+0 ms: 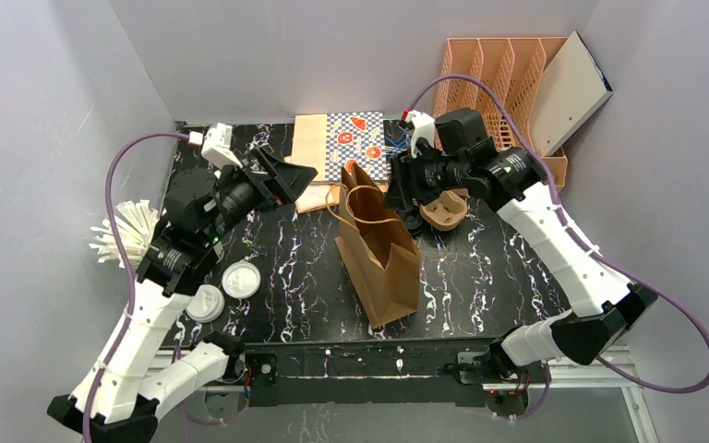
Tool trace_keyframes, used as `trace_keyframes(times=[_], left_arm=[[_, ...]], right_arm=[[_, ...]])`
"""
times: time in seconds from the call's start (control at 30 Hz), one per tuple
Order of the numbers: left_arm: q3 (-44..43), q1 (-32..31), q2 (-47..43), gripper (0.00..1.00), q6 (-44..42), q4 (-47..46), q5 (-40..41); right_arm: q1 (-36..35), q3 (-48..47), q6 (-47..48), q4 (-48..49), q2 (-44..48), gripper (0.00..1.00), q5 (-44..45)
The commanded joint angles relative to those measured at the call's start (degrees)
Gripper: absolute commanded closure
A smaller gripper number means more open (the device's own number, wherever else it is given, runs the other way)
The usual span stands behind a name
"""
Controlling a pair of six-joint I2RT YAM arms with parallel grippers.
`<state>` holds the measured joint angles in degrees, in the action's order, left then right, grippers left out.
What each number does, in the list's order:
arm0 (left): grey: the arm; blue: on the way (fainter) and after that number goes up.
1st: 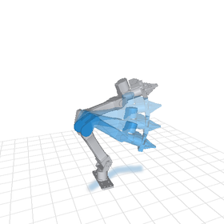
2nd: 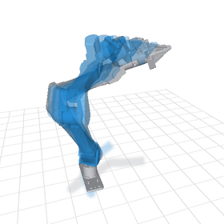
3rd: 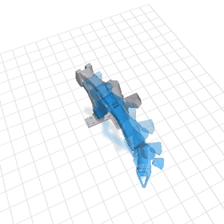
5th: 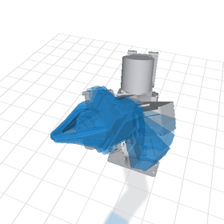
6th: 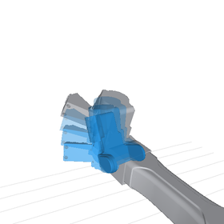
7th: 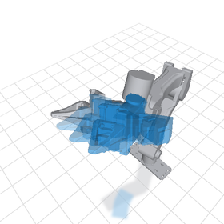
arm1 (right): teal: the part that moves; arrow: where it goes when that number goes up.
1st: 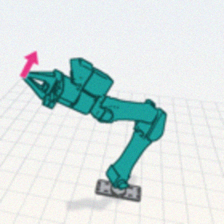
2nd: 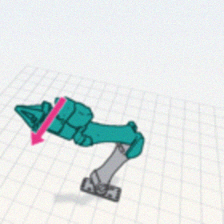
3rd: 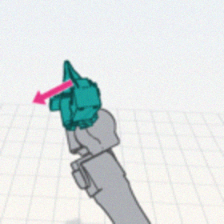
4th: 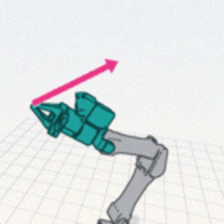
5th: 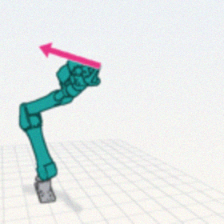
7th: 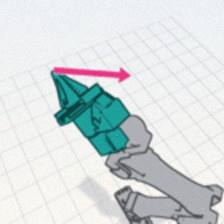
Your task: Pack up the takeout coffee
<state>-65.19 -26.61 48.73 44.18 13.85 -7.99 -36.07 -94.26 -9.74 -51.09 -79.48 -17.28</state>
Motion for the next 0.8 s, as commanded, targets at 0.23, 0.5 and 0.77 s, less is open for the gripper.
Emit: trace_keyframes(times=[0.23, 0.5, 0.77], left_arm=[[-9.0, -0.3, 8.4, 0.16, -4.1, 9.2, -1.5], [-11.6, -0.5, 9.5, 0.12, -3.9, 11.6, -5.2], [-11.3, -0.7, 12.8, 0.24, -4.3, 12.7, -5.3]], right_arm=[[-7.0, -6.7, -2.2, -2.4, -4.3, 0.64, 12.1], [-9.0, -8.5, -3.5, -2.3, -5.1, 0.98, 13.5], [-9.8, -7.7, -4.4, -1.4, -4.7, 0.99, 14.1]])
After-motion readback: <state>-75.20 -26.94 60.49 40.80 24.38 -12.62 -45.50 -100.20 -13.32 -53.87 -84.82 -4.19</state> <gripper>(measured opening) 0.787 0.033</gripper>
